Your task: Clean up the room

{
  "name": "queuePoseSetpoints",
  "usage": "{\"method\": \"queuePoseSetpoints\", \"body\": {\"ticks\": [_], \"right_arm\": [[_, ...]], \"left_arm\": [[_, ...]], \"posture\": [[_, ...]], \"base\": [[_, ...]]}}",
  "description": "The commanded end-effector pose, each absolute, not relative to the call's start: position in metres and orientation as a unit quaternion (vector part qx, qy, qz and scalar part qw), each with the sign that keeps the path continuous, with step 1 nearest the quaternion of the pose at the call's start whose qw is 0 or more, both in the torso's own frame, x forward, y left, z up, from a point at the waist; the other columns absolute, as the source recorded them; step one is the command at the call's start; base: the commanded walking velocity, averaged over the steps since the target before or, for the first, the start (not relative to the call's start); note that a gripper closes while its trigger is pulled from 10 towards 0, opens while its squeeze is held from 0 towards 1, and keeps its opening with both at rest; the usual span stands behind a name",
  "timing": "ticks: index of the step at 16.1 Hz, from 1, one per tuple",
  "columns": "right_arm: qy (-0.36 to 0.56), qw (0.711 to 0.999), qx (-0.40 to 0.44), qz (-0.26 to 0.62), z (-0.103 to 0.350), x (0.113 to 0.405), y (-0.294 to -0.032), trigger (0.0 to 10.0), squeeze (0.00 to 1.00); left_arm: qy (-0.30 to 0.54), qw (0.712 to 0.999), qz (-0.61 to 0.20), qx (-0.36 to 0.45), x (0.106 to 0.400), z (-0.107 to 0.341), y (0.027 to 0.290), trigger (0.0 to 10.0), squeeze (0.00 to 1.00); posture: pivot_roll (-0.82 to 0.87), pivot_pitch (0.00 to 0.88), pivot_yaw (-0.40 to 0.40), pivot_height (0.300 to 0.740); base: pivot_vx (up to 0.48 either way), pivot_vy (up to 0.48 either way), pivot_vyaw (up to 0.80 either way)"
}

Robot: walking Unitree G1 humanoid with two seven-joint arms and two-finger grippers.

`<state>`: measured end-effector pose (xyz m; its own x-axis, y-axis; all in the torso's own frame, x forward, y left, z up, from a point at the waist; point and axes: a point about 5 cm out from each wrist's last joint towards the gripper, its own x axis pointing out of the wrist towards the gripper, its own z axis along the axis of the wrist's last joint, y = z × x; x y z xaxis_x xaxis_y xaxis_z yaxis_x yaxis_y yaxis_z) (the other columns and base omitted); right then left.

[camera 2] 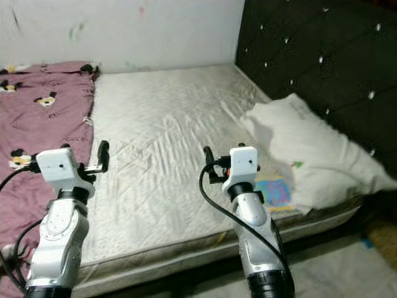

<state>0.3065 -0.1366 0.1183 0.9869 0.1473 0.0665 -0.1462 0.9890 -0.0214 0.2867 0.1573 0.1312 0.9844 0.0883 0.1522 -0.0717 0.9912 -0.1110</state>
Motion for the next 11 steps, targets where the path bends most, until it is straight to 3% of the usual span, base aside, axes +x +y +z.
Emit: {"method": "queuePoseSetpoints", "body": {"ticks": [1, 3, 7, 9, 11], "right_arm": [[-0.038, 0.997, -0.006, 0.069, 0.1207, 0.3080, -0.1367, 10.0, 0.00], [-0.041, 0.996, -0.015, 0.072, 0.1211, 0.3076, -0.1358, 10.0, 0.00], [-0.042, 0.996, -0.016, 0.072, 0.1213, 0.3073, -0.1357, 10.0, 0.00], [-0.042, 0.996, -0.015, 0.072, 0.1211, 0.3072, -0.1358, 10.0, 0.00], [-0.041, 0.996, -0.014, 0.073, 0.1207, 0.3071, -0.1356, 10.0, 0.00]], "left_arm": [[-0.086, 0.994, 0.043, -0.043, 0.2862, 0.1341, 0.1602, 10.0, 0.00], [-0.087, 0.995, 0.038, -0.041, 0.2864, 0.1347, 0.1597, 10.0, 0.00], [-0.088, 0.994, 0.037, -0.046, 0.2861, 0.1350, 0.1597, 10.0, 0.00], [-0.081, 0.994, 0.046, -0.052, 0.2856, 0.1328, 0.1614, 10.0, 0.00], [-0.082, 0.994, 0.044, -0.054, 0.2859, 0.1328, 0.1615, 10.0, 0.00]], "posture": [[0.02, 0.009, 0.000, 0.740], [0.02, 0.008, 0.001, 0.740], [0.02, 0.008, 0.001, 0.740], [0.02, 0.008, 0.001, 0.740], [0.02, 0.008, 0.001, 0.740]], "base": [[0.000, 0.000, 0.00], [0.000, 0.000, 0.25], [0.000, 0.000, 0.76], [0.000, 0.000, 0.23], [0.000, 0.480, 0.00]]}}
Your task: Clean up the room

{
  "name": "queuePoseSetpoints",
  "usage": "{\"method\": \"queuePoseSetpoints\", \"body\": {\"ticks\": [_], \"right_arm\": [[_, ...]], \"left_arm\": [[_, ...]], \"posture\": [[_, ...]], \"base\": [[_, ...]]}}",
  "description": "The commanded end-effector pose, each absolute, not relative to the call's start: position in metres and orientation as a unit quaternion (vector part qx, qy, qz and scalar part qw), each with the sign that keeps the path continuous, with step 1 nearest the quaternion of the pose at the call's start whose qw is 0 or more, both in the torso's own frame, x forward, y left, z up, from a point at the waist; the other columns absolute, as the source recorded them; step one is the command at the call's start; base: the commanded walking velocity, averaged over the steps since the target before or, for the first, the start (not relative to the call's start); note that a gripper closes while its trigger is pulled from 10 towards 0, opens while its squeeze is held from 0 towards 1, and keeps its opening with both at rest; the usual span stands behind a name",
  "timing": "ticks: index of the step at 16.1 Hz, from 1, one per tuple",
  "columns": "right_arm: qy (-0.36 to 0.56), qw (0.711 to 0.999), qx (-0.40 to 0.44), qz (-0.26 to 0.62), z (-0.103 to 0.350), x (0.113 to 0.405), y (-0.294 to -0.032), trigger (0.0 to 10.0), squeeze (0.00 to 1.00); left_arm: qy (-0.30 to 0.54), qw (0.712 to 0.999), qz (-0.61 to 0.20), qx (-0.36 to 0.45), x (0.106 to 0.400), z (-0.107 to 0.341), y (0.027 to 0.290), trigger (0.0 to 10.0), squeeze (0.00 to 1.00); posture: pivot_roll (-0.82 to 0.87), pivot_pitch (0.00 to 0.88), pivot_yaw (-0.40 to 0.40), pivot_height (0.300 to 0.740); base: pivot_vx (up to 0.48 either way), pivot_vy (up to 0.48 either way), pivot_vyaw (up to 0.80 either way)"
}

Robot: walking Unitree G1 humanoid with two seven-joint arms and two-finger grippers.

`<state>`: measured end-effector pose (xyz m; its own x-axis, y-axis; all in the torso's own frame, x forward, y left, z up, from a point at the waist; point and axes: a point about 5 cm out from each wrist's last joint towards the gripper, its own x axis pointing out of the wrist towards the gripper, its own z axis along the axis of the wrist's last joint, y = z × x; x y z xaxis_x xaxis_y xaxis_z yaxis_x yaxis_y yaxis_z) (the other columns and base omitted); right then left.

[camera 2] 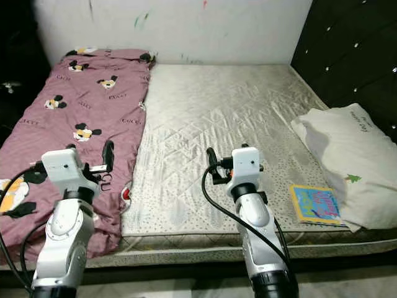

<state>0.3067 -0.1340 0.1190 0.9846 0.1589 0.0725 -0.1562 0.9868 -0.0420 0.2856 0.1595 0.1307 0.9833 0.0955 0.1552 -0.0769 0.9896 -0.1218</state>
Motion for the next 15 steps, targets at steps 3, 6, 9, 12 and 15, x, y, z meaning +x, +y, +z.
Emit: {"method": "queuePoseSetpoints", "body": {"ticks": [3, 6, 9, 12, 15], "right_arm": [[-0.040, 0.996, -0.014, 0.073, 0.1209, 0.3072, -0.1361, 10.0, 0.00], [-0.039, 0.996, -0.015, 0.073, 0.1204, 0.3072, -0.1359, 10.0, 0.00], [-0.037, 0.997, -0.013, 0.074, 0.1203, 0.3076, -0.1354, 10.0, 0.00], [-0.038, 0.996, -0.014, 0.073, 0.1213, 0.3090, -0.1363, 10.0, 0.00], [-0.036, 0.996, -0.018, 0.083, 0.1207, 0.3103, -0.1353, 10.0, 0.00]], "left_arm": [[-0.081, 0.994, 0.044, -0.056, 0.2861, 0.1330, 0.1611, 10.0, 0.00], [-0.080, 0.994, 0.044, -0.056, 0.2868, 0.1328, 0.1613, 10.0, 0.00], [-0.079, 0.994, 0.046, -0.056, 0.2869, 0.1326, 0.1617, 10.0, 0.00], [-0.080, 0.993, 0.047, -0.068, 0.2878, 0.1363, 0.1623, 10.0, 0.00], [-0.082, 0.993, 0.062, -0.060, 0.2873, 0.1355, 0.1649, 10.0, 0.00]], "posture": [[0.02, 0.013, 0.000, 0.740], [0.02, 0.013, 0.000, 0.740], [0.02, 0.011, 0.002, 0.740], [0.02, 0.004, 0.002, 0.740], [0.03, 0.004, -0.016, 0.740]], "base": [[0.000, 0.480, 0.00], [0.000, 0.480, 0.00], [0.000, 0.480, 0.00], [0.000, 0.480, 0.00], [0.000, 0.480, 0.00]]}}
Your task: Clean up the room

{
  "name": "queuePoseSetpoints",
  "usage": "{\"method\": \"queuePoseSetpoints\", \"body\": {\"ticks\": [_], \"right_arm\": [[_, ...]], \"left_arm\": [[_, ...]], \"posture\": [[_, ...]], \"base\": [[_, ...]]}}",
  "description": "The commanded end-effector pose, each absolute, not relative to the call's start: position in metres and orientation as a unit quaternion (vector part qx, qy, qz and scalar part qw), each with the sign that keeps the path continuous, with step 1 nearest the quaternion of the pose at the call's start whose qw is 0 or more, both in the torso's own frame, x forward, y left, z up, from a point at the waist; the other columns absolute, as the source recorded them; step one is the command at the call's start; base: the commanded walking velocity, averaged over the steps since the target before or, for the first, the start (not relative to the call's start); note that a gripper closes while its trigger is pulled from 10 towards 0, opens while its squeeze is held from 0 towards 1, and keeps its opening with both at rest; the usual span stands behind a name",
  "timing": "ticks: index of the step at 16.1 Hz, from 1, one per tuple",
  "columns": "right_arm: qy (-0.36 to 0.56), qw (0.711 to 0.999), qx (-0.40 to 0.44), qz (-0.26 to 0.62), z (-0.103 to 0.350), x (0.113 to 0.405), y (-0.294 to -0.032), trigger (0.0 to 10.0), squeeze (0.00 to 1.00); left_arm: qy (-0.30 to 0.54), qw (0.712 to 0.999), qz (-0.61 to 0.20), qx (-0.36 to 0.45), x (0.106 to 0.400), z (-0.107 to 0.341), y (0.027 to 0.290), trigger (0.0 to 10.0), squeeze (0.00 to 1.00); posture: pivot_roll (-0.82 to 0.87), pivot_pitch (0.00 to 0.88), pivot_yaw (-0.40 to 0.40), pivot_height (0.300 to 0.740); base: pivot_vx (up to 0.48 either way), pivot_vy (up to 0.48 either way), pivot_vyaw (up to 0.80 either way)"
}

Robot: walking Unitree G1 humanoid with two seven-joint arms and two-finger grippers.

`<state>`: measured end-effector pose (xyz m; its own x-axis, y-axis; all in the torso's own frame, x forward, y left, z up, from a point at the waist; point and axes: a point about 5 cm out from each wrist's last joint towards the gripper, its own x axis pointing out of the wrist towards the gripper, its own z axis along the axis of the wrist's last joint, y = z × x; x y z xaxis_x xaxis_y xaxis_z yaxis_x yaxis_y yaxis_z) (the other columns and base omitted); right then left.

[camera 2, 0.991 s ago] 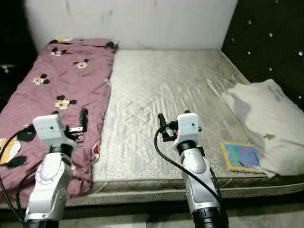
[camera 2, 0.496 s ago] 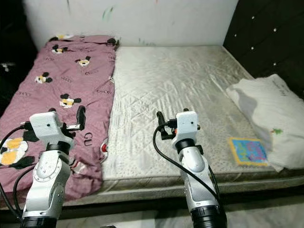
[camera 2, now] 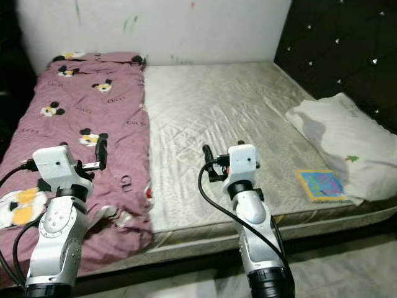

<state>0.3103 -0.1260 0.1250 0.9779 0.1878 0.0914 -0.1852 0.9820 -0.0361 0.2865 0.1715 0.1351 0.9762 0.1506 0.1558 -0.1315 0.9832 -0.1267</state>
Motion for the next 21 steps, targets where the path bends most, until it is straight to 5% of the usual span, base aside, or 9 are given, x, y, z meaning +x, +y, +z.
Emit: {"method": "queuePoseSetpoints", "body": {"ticks": [1, 9, 13, 21], "right_arm": [[-0.035, 0.996, -0.021, 0.085, 0.120, 0.311, -0.136, 10.0, 0.00], [-0.031, 0.996, -0.034, 0.072, 0.115, 0.306, -0.145, 10.0, 0.00], [-0.020, 0.993, -0.023, 0.114, 0.110, 0.304, -0.121, 10.0, 0.00], [-0.014, 0.992, -0.026, 0.126, 0.105, 0.307, -0.117, 10.0, 0.00]], "left_arm": [[-0.076, 0.993, 0.072, -0.055, 0.286, 0.131, 0.168, 10.0, 0.00], [-0.079, 0.994, 0.047, -0.056, 0.286, 0.128, 0.166, 10.0, 0.00], [-0.088, 0.993, 0.061, -0.055, 0.284, 0.131, 0.170, 10.0, 0.00], [-0.073, 0.995, 0.058, -0.024, 0.271, 0.126, 0.183, 10.0, 0.00]], "posture": [[0.02, 0.000, -0.011, 0.740], [0.00, 0.000, 0.008, 0.740], [0.04, 0.000, -0.032, 0.740], [0.06, 0.045, -0.018, 0.740]], "base": [[0.000, 0.000, 0.00], [0.098, 0.000, 0.15], [0.307, 0.000, 0.37], [0.341, 0.000, 0.00]]}}
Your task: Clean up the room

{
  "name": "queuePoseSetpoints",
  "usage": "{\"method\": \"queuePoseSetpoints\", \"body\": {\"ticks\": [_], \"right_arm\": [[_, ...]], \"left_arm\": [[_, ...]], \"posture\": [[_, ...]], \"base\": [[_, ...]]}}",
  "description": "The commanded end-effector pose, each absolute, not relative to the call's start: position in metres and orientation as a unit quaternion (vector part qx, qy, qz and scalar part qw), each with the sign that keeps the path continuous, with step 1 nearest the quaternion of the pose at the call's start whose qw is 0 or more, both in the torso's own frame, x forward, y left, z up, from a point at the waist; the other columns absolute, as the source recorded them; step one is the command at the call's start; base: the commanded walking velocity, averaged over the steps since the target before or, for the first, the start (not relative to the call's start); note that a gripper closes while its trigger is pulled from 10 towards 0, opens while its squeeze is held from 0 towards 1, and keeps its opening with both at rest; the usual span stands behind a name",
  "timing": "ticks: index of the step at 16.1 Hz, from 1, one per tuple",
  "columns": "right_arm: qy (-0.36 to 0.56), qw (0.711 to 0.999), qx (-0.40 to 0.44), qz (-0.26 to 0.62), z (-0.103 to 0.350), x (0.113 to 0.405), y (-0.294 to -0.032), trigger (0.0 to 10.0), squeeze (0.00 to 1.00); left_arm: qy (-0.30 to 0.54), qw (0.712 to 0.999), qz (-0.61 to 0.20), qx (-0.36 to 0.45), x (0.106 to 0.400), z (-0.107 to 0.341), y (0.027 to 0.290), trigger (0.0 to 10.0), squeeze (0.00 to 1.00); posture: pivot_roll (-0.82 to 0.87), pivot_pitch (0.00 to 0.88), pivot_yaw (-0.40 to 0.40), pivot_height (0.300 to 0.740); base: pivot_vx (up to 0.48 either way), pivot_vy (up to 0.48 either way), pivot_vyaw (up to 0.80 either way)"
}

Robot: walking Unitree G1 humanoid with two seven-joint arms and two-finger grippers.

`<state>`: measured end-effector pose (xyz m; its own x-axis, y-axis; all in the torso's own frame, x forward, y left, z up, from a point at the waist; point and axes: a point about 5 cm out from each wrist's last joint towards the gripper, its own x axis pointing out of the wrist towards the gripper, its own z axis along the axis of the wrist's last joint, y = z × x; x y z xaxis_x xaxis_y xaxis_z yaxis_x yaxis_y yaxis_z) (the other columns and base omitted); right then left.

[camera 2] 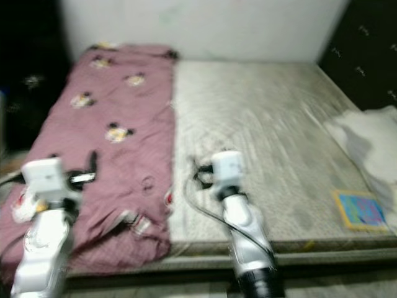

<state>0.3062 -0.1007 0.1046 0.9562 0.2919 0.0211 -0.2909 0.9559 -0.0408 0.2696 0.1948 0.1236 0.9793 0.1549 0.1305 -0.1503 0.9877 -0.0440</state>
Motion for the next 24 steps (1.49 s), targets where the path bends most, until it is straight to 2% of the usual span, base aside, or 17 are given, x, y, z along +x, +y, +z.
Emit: {"method": "queuePoseSetpoints", "body": {"ticks": [1, 5, 8, 11, 13, 24], "right_arm": [[-0.012, 0.992, -0.025, 0.125, 0.103, 0.305, -0.119, 10.0, 0.00], [-0.012, 0.993, -0.014, 0.116, 0.103, 0.306, -0.124, 10.0, 0.00], [-0.022, 0.992, -0.033, 0.118, 0.105, 0.307, -0.122, 10.0, 0.00], [-0.018, 0.994, -0.024, 0.101, 0.102, 0.305, -0.126, 10.0, 0.00], [-0.015, 0.995, -0.021, 0.096, 0.101, 0.304, -0.128, 10.0, 0.00], [-0.012, 0.995, -0.035, 0.095, 0.101, 0.308, -0.128, 10.0, 0.00]], "left_arm": [[-0.059, 0.996, 0.071, -0.018, 0.274, 0.123, 0.190, 10.0, 0.00], [-0.044, 0.995, 0.089, -0.018, 0.275, 0.119, 0.190, 10.0, 0.00], [-0.035, 0.995, 0.088, -0.033, 0.273, 0.116, 0.185, 10.0, 0.00], [-0.012, 0.992, 0.121, -0.036, 0.260, 0.102, 0.196, 10.0, 0.00], [-0.018, 0.993, 0.110, -0.034, 0.262, 0.104, 0.193, 10.0, 0.00], [-0.028, 0.993, 0.101, -0.047, 0.275, 0.110, 0.187, 10.0, 0.00]], "posture": [[0.05, 0.048, -0.014, 0.740], [0.05, 0.043, -0.007, 0.740], [0.05, 0.052, -0.005, 0.740], [0.05, 0.046, 0.000, 0.740], [0.05, 0.046, 0.000, 0.740], [0.05, 0.027, -0.011, 0.740]], "base": [[0.000, 0.000, 0.00], [0.000, 0.000, 0.00], [0.000, 0.000, 0.69], [0.000, 0.000, 0.35], [0.000, 0.000, 0.00], [0.000, 0.472, 0.00]]}}
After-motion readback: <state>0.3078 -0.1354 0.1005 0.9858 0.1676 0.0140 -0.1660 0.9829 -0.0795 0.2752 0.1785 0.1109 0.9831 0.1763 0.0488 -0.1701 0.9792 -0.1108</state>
